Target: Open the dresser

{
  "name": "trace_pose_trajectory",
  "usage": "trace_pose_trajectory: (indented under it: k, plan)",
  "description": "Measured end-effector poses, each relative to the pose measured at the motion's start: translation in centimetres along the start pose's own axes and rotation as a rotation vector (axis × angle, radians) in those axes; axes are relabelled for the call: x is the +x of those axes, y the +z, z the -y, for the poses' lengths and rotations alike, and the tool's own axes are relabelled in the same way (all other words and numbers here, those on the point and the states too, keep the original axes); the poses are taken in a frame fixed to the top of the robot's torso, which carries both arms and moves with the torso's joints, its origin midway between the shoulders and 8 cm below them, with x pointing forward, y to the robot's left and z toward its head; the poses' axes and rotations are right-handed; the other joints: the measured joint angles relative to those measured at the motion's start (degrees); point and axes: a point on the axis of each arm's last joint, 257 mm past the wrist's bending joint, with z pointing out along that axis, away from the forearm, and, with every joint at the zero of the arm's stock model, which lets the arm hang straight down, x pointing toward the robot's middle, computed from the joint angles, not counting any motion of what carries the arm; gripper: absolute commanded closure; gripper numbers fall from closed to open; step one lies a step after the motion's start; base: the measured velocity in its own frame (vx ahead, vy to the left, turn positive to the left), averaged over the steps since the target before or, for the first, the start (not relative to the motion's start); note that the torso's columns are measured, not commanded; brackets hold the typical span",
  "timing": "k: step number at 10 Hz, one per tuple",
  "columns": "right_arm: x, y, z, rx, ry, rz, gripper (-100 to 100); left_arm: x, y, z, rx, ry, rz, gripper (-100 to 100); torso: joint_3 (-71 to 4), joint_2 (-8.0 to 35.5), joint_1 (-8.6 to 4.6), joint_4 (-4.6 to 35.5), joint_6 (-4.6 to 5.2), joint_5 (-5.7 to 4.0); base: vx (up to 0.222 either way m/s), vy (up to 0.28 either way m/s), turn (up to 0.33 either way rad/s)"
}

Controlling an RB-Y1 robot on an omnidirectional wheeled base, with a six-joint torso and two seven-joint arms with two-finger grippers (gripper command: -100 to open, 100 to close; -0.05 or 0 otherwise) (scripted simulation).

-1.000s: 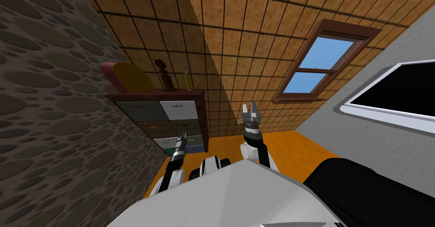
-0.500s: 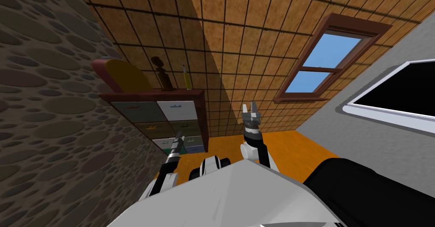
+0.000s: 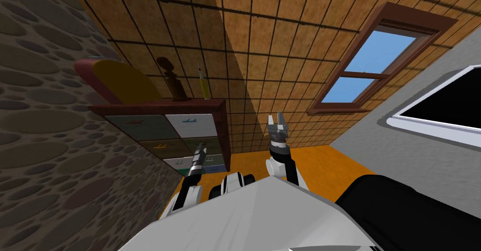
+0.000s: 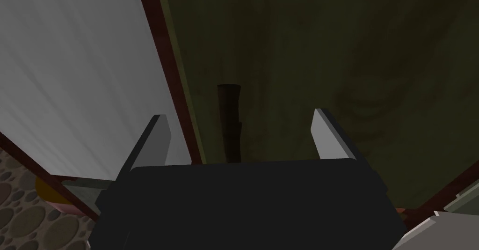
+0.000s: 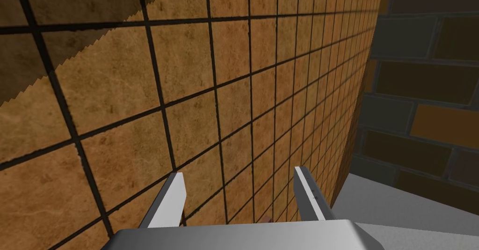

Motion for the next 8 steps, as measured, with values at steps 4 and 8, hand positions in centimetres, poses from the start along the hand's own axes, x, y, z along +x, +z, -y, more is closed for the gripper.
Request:
trace_pose_trajectory:
  k: [4, 8]
  plan:
    - [0.0, 0.0, 0.0, 0.0, 0.0, 0.0, 0, -2.8, -0.5, -1.4, -0.02, -0.026, 0.039, -100, -0.2, -0.3, -0.26, -0.1, -0.02, -0.09, -0.044, -0.074, -0.245]
    - [0.0, 0.0, 0.0, 0.0, 0.0, 0.0, 0, -9.7, -2.8, -4.1, -0.057, -0.03, 0.109, -100, -0.3, -0.4, 0.04, -0.1, -0.01, 0.02, -0.037, -0.086, -0.176]
